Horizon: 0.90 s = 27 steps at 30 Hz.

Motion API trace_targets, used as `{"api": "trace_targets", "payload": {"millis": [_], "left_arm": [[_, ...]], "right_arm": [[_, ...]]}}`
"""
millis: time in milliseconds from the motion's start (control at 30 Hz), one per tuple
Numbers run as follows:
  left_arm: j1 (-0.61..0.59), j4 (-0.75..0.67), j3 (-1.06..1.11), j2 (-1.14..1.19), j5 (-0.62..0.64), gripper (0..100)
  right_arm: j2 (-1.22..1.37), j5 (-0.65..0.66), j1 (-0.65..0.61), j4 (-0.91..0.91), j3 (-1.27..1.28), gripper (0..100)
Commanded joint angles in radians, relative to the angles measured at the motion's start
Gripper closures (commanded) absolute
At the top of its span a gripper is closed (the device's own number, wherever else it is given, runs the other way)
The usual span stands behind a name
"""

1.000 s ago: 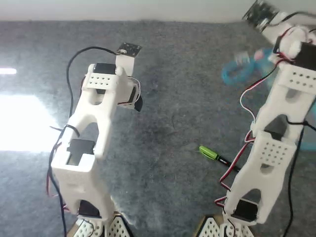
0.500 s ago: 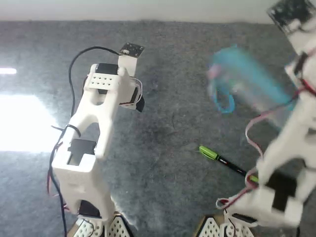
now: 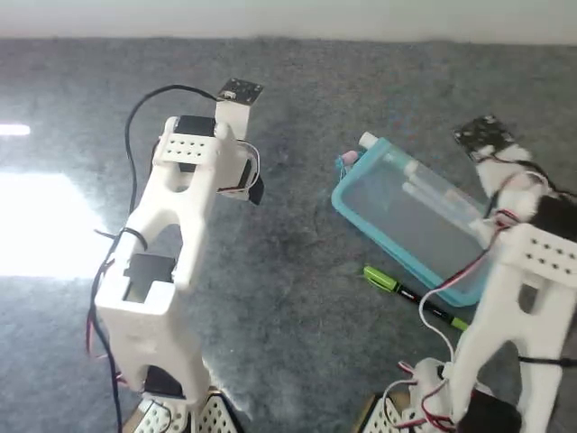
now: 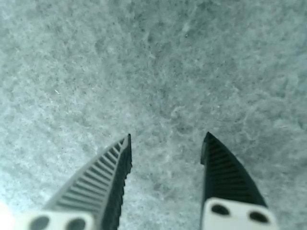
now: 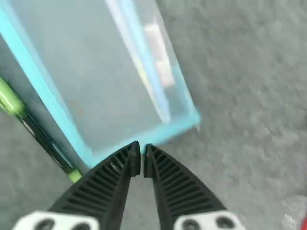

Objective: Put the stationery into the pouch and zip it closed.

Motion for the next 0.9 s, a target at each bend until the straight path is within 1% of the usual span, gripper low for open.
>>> {"api": "trace_targets", "payload": {"millis": [0,33,100,167,267,333,400,467,533,767,867], "left_arm": [[0.064,-0.003,-0.028,-0.023,0.003,77],[0.087,0.000,-0.053,-0.015,0.003,77],[0.126,-0.003,-0.110,-0.011,0.005,77],[0.166,-0.009,-0.168,-0.011,0.005,77],[0.227,-0.011,-0.254,-0.011,0.005,77],[0.281,-0.021,-0.291,0.005,0.005,77],[0.328,-0.064,-0.309,0.054,0.005,77],[0.361,-0.133,-0.328,0.123,0.006,77],[0.381,-0.170,-0.378,0.184,0.006,77],[0.397,-0.170,-0.763,0.417,0.006,77],[0.400,-0.133,-0.908,0.562,0.006,77]], "right_arm": [[0.058,-0.183,-0.117,-0.035,-0.002,88.3],[0.087,-0.219,-0.137,-0.038,0.000,86.5],[0.151,-0.279,-0.131,-0.065,0.003,84.2],[0.222,-0.339,-0.067,-0.120,0.003,84.1],[0.344,-0.468,0.024,-0.245,0.003,84.1],[0.429,-0.532,0.048,-0.312,0.002,84.1],[0.496,-0.572,0.050,-0.351,0.000,84.1],[0.549,-0.578,0.048,-0.372,-0.002,84.1],[0.573,-0.578,0.047,-0.381,-0.002,84.1],[0.587,-0.577,0.047,-0.407,0.003,84.1],[0.587,-0.577,0.047,-0.407,0.005,84.1]]}}
